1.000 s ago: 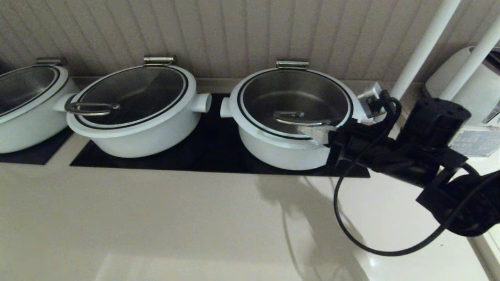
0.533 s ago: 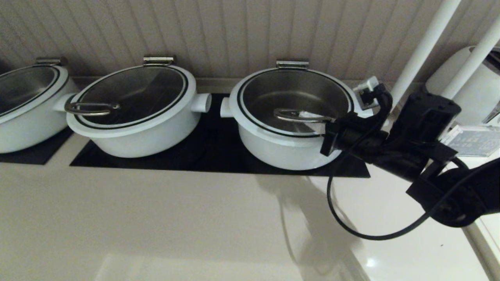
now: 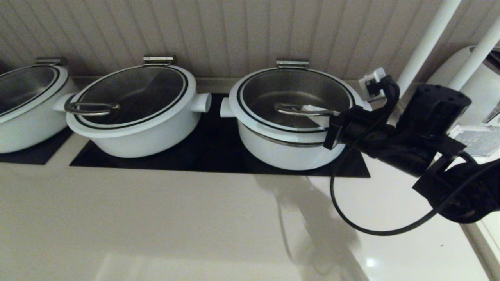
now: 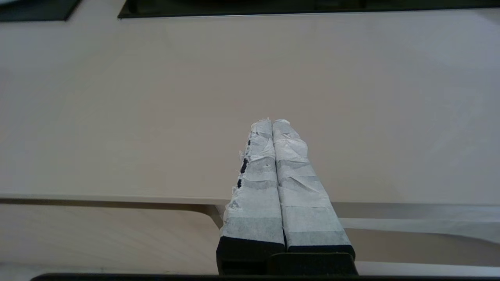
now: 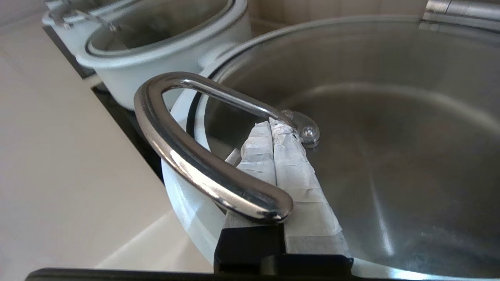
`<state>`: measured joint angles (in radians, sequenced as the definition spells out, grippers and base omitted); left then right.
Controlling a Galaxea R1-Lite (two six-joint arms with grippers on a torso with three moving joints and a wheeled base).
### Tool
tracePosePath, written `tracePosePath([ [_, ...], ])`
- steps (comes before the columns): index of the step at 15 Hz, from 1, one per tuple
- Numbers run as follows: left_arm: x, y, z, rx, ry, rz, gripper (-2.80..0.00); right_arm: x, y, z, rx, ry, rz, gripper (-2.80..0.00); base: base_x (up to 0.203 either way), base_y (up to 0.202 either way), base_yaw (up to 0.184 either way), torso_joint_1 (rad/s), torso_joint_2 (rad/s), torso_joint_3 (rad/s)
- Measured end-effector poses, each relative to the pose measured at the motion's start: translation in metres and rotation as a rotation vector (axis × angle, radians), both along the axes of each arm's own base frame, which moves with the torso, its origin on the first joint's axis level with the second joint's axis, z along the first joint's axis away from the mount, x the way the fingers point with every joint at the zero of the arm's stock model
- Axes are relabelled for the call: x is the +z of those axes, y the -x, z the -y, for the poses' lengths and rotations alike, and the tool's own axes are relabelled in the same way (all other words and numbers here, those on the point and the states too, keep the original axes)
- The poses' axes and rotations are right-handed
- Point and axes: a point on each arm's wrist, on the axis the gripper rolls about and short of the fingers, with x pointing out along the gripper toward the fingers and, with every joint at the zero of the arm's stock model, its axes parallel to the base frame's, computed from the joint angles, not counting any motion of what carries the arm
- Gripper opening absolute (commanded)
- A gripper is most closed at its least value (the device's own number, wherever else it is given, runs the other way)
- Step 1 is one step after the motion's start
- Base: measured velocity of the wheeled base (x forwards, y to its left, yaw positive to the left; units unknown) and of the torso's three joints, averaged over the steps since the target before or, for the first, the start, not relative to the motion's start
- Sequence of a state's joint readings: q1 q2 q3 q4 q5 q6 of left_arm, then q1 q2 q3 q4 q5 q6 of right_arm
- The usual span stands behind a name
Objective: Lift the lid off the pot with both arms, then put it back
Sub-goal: Open the food pot lid a small opening with the right arm, then hold the pot lid with the left arm
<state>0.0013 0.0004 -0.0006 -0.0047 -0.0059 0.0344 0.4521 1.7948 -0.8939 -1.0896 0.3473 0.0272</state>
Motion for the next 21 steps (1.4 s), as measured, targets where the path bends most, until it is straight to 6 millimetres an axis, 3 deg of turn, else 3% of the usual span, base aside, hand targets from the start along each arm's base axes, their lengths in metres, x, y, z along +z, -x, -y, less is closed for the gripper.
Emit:
tracePosePath([
  [5,0.019,0.003,0.002,-0.085,-0.038,0.030,-2.80,0.006,0.002,0.001,0.001,-0.010,0.018,-2.80,0.000,0.000,0.000,0.000,0.00,0.000],
  [10,0.075,-0.014,0.005,-0.222,-0.034,-0.019,-2.80,0.014,0.001,0.001,0.001,-0.021,0.042,-2.80,0.000,0.000,0.000,0.000,0.00,0.000],
  [15,0.141,-0.076,0.008,-0.297,-0.031,-0.076,-2.80,0.015,-0.001,0.000,-0.006,-0.025,0.046,-2.80,0.000,0.000,0.000,0.000,0.00,0.000],
  [21,0.156,-0.143,0.042,-0.554,-0.027,-0.186,-2.80,0.015,-0.007,-0.002,-0.045,-0.032,0.045,-2.80,0.000,0.000,0.000,0.000,0.00,0.000],
])
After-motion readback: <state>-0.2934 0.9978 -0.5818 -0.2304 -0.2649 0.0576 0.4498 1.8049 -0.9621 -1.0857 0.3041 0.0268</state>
